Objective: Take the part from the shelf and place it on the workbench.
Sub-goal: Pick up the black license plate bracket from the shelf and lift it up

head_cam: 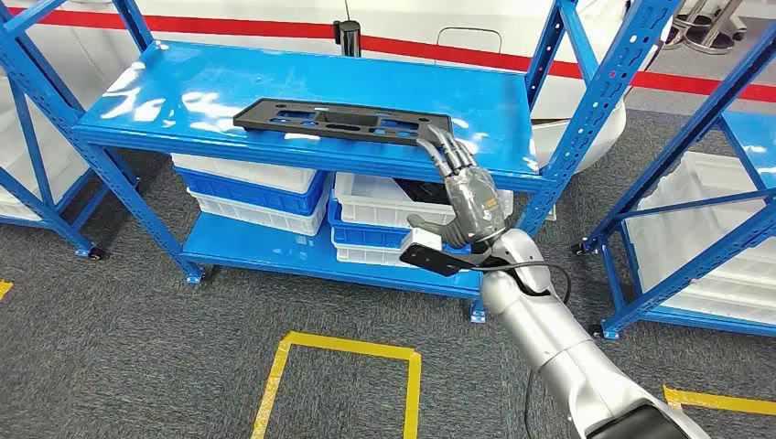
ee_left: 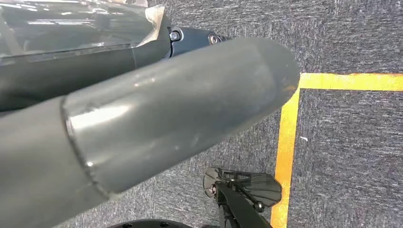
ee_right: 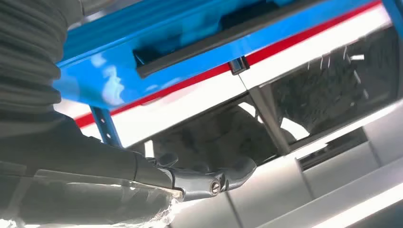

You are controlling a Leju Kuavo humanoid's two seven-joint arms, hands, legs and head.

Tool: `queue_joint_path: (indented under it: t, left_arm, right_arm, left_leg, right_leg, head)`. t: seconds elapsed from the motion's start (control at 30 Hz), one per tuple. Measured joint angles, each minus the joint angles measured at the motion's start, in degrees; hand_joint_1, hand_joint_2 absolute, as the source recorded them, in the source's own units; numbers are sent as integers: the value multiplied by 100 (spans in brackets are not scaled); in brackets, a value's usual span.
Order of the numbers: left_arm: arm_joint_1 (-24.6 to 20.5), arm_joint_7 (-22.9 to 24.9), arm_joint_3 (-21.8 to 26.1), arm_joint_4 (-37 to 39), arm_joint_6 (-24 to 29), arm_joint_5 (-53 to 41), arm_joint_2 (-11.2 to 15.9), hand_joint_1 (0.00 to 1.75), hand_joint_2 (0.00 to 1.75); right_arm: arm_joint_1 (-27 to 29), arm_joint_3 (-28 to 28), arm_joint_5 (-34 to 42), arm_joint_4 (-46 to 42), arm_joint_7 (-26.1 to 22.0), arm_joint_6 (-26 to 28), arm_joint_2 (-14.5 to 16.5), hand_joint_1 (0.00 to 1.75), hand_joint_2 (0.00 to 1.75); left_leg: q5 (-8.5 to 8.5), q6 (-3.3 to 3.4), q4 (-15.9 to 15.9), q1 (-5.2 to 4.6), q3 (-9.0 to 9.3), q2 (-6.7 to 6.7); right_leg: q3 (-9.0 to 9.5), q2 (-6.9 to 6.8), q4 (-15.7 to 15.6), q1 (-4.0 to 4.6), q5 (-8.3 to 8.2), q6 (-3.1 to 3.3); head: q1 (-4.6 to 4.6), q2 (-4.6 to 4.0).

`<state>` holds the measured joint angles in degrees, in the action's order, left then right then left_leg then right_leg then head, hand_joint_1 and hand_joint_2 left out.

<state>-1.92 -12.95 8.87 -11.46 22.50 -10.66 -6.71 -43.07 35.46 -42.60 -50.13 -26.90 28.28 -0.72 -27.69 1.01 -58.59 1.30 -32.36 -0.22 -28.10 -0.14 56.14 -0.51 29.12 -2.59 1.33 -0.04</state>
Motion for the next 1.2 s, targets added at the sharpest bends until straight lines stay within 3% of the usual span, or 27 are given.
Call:
queue_joint_path:
  t: [0.6,1.2]
  left_arm:
    - [-14,155,1,12,59,-159,-2,0,0]
    - [-22,303,0,14,-25,-239,5,0,0]
  right_arm:
    - [-796,1000,-2037,1736,1404,93,750,0,175]
    - [-1169,1158,-2116,2457,1573,-55,999,0,175]
  left_leg:
    - [1,-1,0,0,0,0]
    - [-10,13,-19,-19,-6,-1]
  right_leg:
    - [-3,0,1,0,0,0]
    - [-10,0,-17,-25,-7,-11]
  head:
    - [-1,0]
    - [0,0]
